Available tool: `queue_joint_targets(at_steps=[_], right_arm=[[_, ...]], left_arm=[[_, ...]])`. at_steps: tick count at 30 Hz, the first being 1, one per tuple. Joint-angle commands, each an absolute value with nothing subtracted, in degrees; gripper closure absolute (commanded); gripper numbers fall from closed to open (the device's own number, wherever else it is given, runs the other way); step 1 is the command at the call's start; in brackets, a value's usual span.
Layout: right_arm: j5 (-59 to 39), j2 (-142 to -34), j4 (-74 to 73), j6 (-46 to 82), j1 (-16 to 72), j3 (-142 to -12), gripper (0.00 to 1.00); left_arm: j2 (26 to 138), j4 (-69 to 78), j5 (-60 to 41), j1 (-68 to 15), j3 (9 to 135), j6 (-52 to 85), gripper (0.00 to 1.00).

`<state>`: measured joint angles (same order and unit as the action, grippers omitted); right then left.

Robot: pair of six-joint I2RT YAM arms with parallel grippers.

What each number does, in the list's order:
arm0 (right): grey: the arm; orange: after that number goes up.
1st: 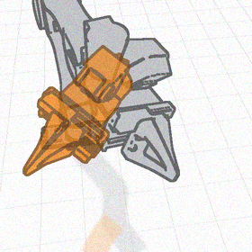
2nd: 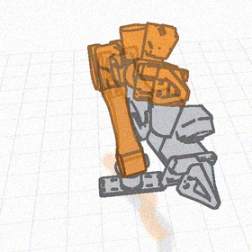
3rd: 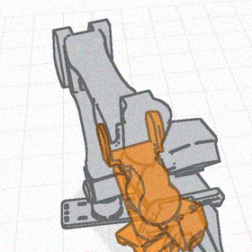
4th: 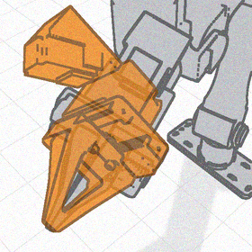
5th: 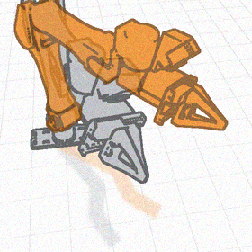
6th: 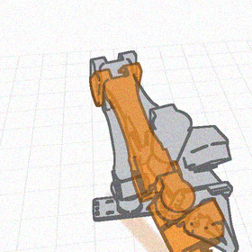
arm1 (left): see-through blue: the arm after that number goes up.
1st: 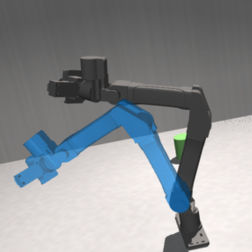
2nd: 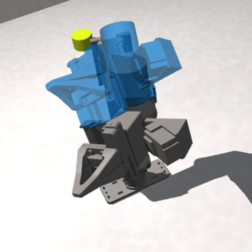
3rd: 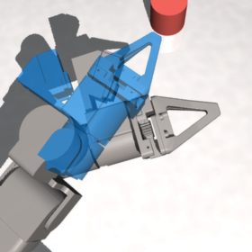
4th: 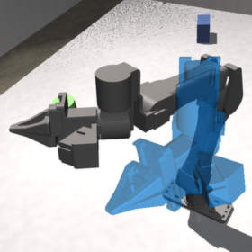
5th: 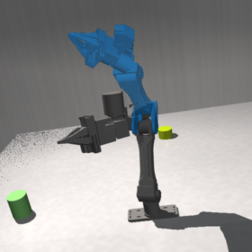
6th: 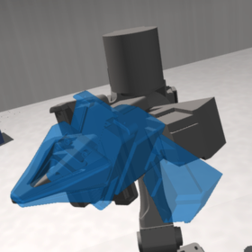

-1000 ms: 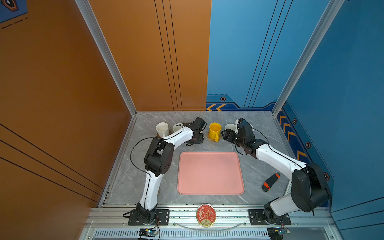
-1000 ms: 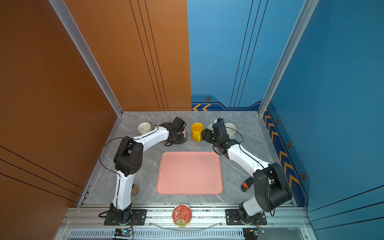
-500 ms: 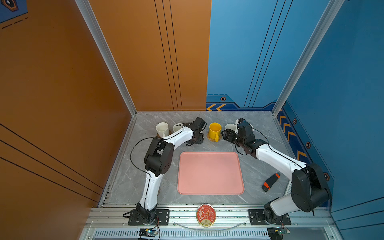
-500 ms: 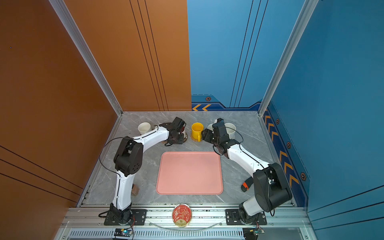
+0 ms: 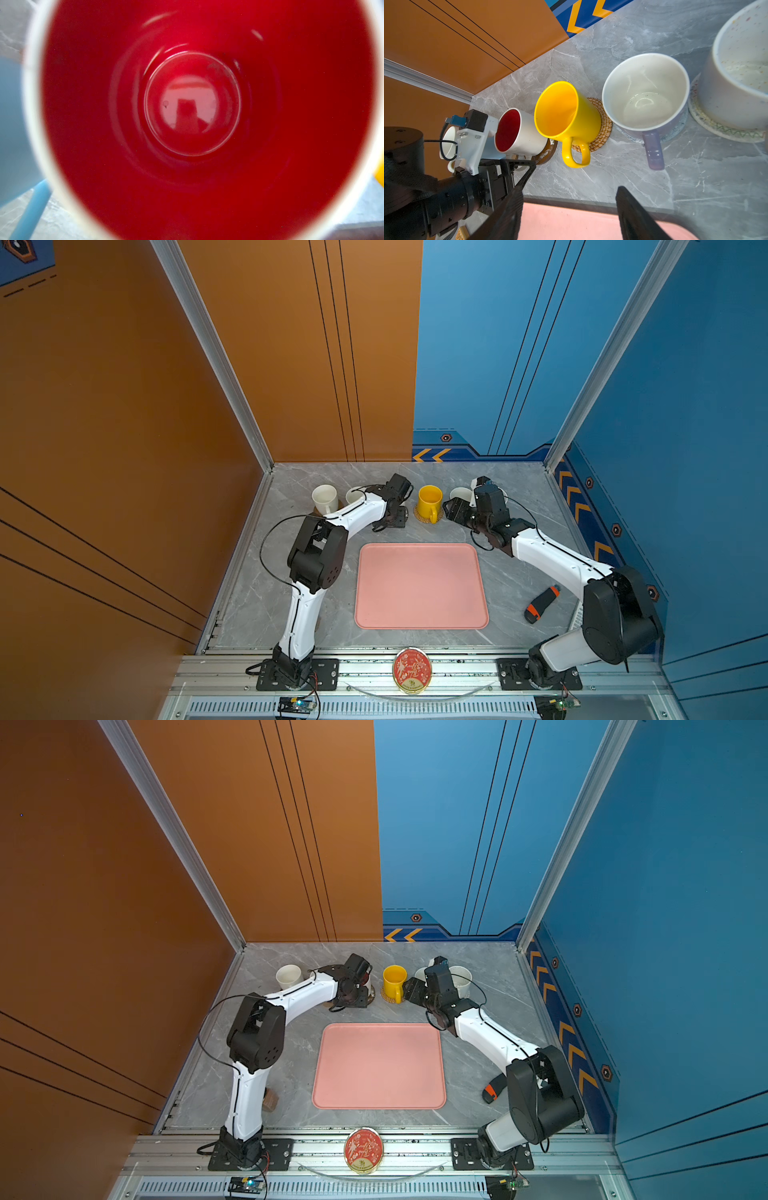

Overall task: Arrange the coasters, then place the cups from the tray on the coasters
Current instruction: 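Open the left gripper and raise it off the red-lined mug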

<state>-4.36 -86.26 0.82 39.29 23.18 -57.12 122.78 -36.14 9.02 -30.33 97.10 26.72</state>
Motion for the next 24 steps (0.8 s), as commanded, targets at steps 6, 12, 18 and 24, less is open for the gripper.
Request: queue_joint_targets(at_steps=[6,12,18,24], right_arm=[[-4.59,-86.62,-0.09,39.77,22.94,-57.13,0.29],[-4.24,-85.81,-0.86,39.76,23.03,-56.48,0.28],[-3.04,-84.52,-0.79,39.51,23.03,-55.7,0.25],[-1.2,-82.58,-0.31,38.96,23.2,-54.85,0.22]], left_arm=[[117.79,-36.63,10.72,-31.1,96.59,25.86,0.3],[115.34,-36.64,11.57,-31.63,95.94,25.57,0.28],[112.59,-36.65,12.67,-32.39,94.84,25.58,0.27],[109.64,-36.65,13.52,-33.23,93.56,25.32,0.27]])
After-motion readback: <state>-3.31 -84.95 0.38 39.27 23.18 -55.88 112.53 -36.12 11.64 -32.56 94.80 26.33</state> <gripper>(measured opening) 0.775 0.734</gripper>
